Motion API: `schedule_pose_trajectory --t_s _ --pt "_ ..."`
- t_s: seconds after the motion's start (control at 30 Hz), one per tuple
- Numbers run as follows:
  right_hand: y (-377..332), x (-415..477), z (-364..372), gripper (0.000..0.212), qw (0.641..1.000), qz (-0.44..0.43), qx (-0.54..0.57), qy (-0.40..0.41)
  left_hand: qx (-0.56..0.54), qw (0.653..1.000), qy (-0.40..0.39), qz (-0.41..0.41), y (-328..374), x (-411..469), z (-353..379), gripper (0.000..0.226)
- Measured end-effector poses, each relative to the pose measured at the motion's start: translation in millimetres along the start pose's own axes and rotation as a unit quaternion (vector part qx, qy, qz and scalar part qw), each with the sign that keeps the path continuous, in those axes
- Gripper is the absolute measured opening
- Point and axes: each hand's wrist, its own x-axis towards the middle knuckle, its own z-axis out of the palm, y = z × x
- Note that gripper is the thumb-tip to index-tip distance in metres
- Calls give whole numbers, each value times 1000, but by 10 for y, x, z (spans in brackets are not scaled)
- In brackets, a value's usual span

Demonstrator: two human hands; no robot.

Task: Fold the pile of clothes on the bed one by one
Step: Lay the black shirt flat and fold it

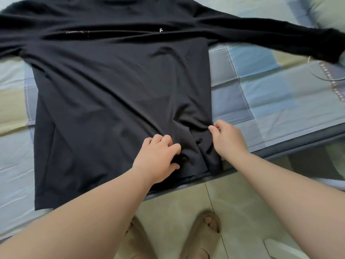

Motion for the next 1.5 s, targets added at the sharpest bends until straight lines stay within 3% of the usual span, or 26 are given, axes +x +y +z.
schedule_pose_trajectory --t_s 0.13,0.27,0.37,0.43,0.6,0.67,0.7,0.8,0.87,0.97,1.03,1.1,1.2,1.3,1.43,1.5 --pt "380 -43 -240 38 994 80 -53 -44 6 1000 -14 -19 154 13 36 42" --pt "312 -51 -273 26 992 98 36 -67 34 999 -38 -2 306 24 57 57" --pt "222 -107 -242 38 991 85 81 -70 65 997 -33 4 398 10 98 27" --pt "274 -140 -198 25 992 67 40 -96 65 997 -32 -5 438 -3 118 11" --pt "501 -131 -273 33 995 92 4 -49 -22 997 -73 -8 425 -35 71 14" --pt "519 -146 -274 19 995 102 15 -16 -44 993 -108 -2 399 -75 10 13" --pt "506 -200 -265 7 997 71 0 12 -51 993 -108 -5 381 -121 -11 13" --pt "429 -446 -220 21 983 -150 -63 83 4 999 -39 -10 322 -257 -27 23" --pt "384 -629 -153 31 965 -254 -65 13 43 998 -22 -38 265 -363 14 45" --pt "408 -734 29 70 937 -278 -188 -93 110 991 -42 -69 187 -491 122 61" --pt "428 -736 114 80 929 -272 -228 -108 91 992 -37 -74 143 -548 190 59" --pt "451 -762 153 67 938 -280 -186 -90 39 997 -23 -61 128 -593 228 42" --pt "529 -820 154 29 937 -319 -133 -51 50 998 -3 -45 106 -633 237 12" --pt "562 -823 25 5 931 -339 -133 4 38 998 -18 -46 89 -623 172 7" --pt "601 -797 -161 10 936 -292 -198 5 -71 986 -151 -23 80 -657 19 7" --pt "585 -817 -215 11 941 -271 -201 2 -55 991 -124 -19 55 -687 -13 7"
